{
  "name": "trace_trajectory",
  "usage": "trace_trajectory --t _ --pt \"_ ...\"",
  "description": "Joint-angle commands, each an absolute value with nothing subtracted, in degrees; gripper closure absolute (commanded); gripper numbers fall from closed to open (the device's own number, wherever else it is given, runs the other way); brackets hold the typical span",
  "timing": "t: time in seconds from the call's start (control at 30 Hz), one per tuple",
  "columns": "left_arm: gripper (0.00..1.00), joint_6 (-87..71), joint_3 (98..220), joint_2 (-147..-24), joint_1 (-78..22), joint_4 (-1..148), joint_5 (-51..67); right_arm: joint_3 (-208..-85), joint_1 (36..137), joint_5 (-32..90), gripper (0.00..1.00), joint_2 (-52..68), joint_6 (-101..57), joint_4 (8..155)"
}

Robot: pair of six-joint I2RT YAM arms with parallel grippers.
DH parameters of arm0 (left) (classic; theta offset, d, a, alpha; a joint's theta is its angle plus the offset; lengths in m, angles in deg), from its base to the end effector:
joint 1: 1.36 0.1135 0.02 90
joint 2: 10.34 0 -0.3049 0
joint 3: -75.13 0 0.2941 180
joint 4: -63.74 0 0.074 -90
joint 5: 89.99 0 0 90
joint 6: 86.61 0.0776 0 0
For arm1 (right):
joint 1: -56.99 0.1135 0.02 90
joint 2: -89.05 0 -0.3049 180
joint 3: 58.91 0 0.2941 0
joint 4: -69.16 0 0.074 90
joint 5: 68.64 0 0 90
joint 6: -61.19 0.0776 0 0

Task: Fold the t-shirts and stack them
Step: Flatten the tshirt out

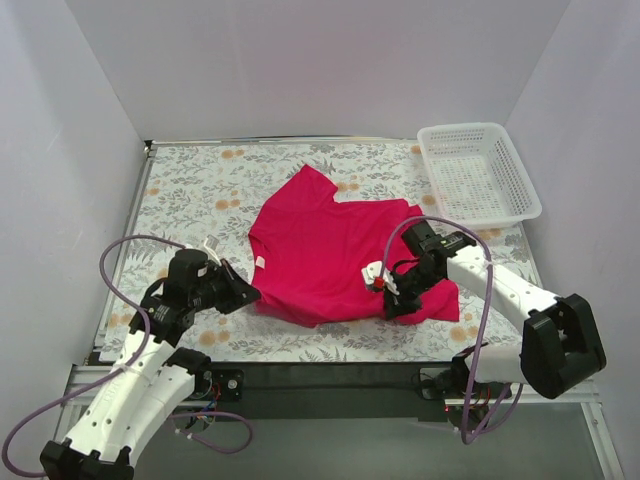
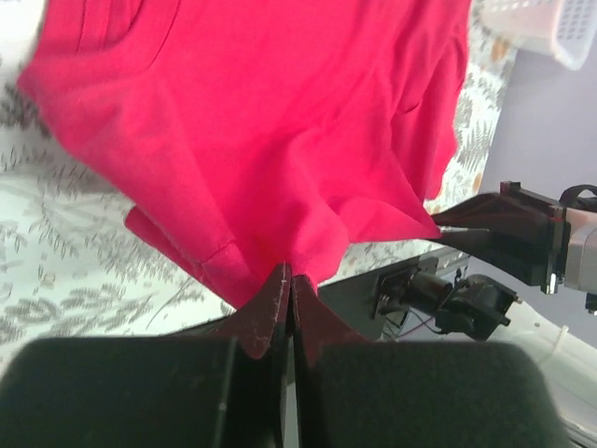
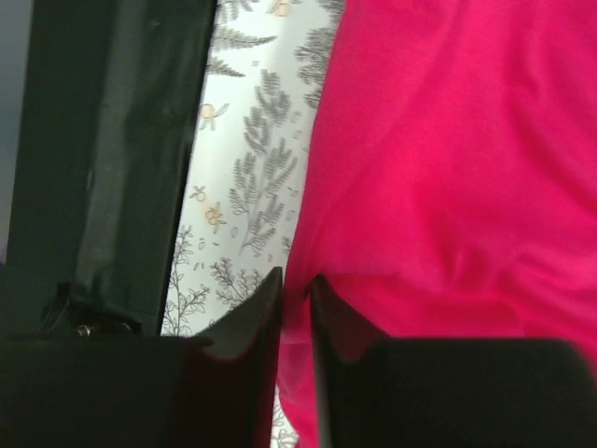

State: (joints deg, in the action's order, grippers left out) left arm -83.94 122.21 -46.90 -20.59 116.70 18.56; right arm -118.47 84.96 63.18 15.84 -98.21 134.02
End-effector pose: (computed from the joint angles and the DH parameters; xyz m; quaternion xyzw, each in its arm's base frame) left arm 0.1554 -0.0803 0.2492 -0.4518 0.7847 -0.4072 0.1197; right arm 0.1912 0.1601 0.2068 -0.7217 0.5868 0.2991 0.2131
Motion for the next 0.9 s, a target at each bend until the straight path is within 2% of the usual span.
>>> trace_trajectory --t 0.0,0.03,0.1,0.13,0.2,0.23,0.33,0.37,0.47,0.53,0.7,0.87 --pt "0.89 -85.6 122.0 -43.5 -20.3 123.7 20.7 -121.3 87.4 65.4 0.65 14.1 -98.2 138.7" --pt "0.77 -85.2 123.0 -42.3 -20.3 124.8 19.9 -124.0 87.2 63.1 0.45 14.1 -97.4 139.4" --pt "0.59 -83.0 126.3 -41.5 -20.3 125.9 17.7 -127.0 85.0 60.8 0.32 15.3 -95.8 139.6" --pt "0.43 -82.3 129.2 -41.0 -20.3 125.8 16.4 -130.1 83.5 60.2 0.24 17.0 -95.0 139.1" --pt "0.28 -81.0 132.1 -40.3 -20.3 125.1 13.8 -132.9 78.0 58.8 0.21 17.9 -93.2 137.5" --pt "0.24 -80.9 133.2 -40.4 -20.3 123.4 10.4 -133.9 75.9 58.4 0.21 17.8 -90.1 136.4" --pt "0.23 -81.4 130.9 -42.5 -20.3 113.9 9.6 -134.7 69.6 56.4 0.23 15.5 -81.8 127.8" --pt "0.23 -81.5 128.4 -44.1 -20.3 110.4 9.4 -133.2 68.9 54.6 0.27 14.8 -74.8 123.1" --pt "0.23 -79.9 125.4 -53.6 -20.3 95.5 8.6 -130.3 68.2 55.9 0.33 13.2 -66.6 117.9" --pt "0.23 -77.0 126.7 -64.9 -19.9 87.8 7.1 -128.4 68.2 56.9 0.34 12.8 -64.1 112.7" --pt "0.26 -70.6 137.7 -85.9 -15.0 79.5 4.7 -132.4 68.2 56.2 0.34 10.6 -60.7 110.6" --pt "0.35 -64.5 150.4 -104.7 -11.0 80.0 7.3 -132.6 67.6 57.4 0.34 9.6 -58.9 108.4"
